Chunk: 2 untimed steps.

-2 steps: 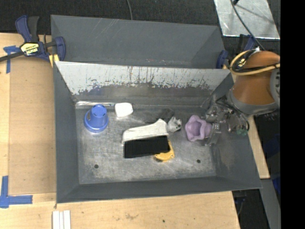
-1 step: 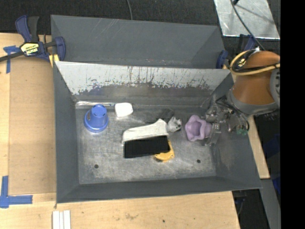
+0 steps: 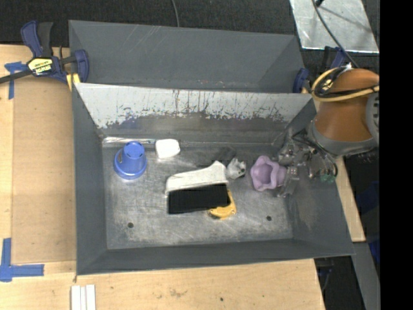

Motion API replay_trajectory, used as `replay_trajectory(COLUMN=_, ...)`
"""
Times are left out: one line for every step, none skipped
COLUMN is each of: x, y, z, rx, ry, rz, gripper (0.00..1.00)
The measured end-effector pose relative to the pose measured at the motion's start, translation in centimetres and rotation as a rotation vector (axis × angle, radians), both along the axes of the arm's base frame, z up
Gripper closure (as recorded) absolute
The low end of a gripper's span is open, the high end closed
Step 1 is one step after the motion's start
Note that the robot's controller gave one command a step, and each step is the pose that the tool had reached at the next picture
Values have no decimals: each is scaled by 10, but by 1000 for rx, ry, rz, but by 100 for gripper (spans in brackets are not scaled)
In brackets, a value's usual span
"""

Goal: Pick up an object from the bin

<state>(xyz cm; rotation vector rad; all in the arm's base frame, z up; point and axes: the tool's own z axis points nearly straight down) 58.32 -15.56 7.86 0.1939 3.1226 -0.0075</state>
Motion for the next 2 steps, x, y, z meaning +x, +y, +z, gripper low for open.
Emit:
replay_trajectory(x=-1, y=1, z=4, rx=2, ry=6, rz=1, gripper=100)
replay_trajectory(x=-1, y=1, z=13, rx=4, ry=8, rz=1, gripper=100)
